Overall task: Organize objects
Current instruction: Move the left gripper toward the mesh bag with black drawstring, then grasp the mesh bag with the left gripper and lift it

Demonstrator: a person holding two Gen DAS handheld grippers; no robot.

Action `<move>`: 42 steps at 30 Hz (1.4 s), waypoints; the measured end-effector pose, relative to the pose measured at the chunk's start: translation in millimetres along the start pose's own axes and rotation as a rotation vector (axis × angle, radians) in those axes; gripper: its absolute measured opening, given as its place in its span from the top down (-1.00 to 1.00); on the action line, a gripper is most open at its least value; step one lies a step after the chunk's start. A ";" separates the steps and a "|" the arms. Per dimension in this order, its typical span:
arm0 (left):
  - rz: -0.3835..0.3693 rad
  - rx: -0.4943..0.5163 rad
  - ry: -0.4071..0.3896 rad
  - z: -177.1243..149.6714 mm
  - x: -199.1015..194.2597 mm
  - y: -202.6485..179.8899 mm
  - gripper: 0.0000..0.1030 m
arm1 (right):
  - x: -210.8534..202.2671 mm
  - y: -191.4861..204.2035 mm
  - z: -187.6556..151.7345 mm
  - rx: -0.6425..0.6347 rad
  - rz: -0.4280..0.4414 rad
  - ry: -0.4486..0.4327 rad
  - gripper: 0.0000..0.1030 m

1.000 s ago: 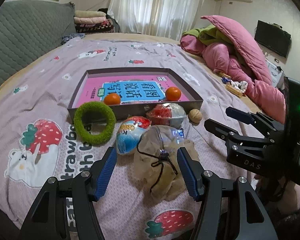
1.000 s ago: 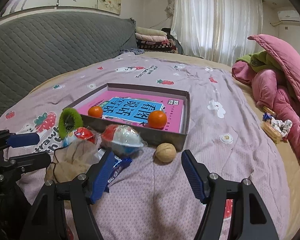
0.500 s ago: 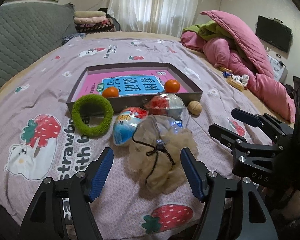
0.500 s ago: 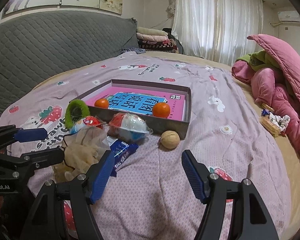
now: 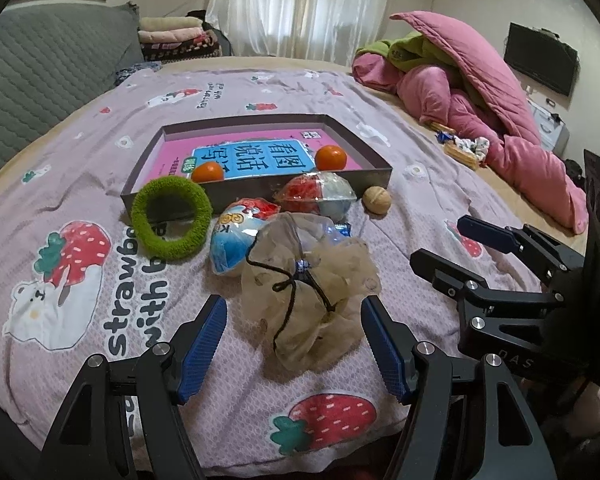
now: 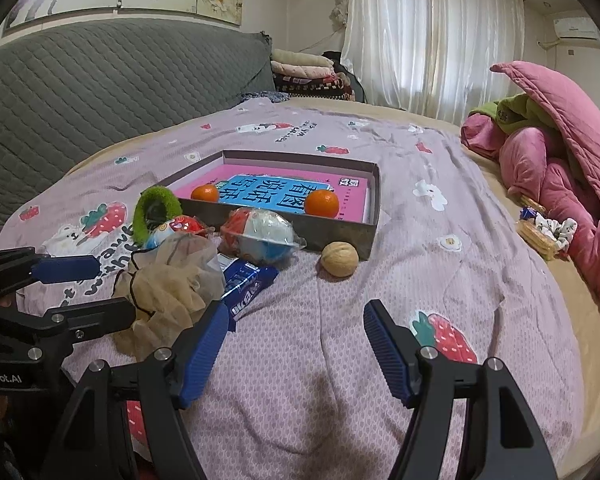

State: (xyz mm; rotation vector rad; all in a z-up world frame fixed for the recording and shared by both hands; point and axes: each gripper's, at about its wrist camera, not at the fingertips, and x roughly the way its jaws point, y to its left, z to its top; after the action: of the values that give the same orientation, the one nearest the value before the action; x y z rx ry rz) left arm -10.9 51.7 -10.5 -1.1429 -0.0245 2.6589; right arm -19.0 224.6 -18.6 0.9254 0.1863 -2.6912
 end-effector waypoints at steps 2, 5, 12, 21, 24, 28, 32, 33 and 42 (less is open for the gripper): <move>-0.002 0.007 0.006 -1.3 1.2 -1.8 -0.38 | -0.1 0.3 -1.4 -0.001 0.000 0.003 -0.36; -0.005 0.012 0.015 -3.2 2.9 -2.9 -0.38 | -0.2 0.2 -3.0 -0.002 0.001 0.007 -0.36; -0.012 0.008 0.032 -5.4 9.5 -3.5 -0.38 | 2.1 -0.3 -5.2 0.001 -0.001 0.016 -0.36; -0.019 0.010 0.033 -5.4 15.8 -7.3 -0.38 | 8.5 -1.1 -5.8 0.002 -0.007 0.032 -0.36; -0.012 0.018 0.033 -5.7 17.8 -9.6 -0.38 | 9.2 -2.5 -5.5 0.006 -0.011 0.033 -0.36; 0.002 0.029 0.035 -5.8 22.0 -14.5 -0.39 | 11.8 -4.7 -6.2 0.015 -0.014 0.042 -0.36; 0.038 0.050 0.028 -6.3 26.4 -18.7 -0.39 | 14.2 -5.3 -7.2 0.013 -0.017 0.049 -0.36; 0.044 0.051 0.026 -6.5 27.2 -18.6 -0.39 | 14.2 -5.3 -7.1 0.013 -0.016 0.047 -0.36; 0.056 0.006 0.044 -4.6 40.6 -8.4 -0.39 | 21.4 -6.7 -5.5 0.019 -0.019 0.061 -0.36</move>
State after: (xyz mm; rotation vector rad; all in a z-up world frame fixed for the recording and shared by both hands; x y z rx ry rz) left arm -32.6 68.8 -41.6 -1.2168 0.0234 2.6794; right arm -34.0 227.3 -36.0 1.0168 0.1835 -2.6881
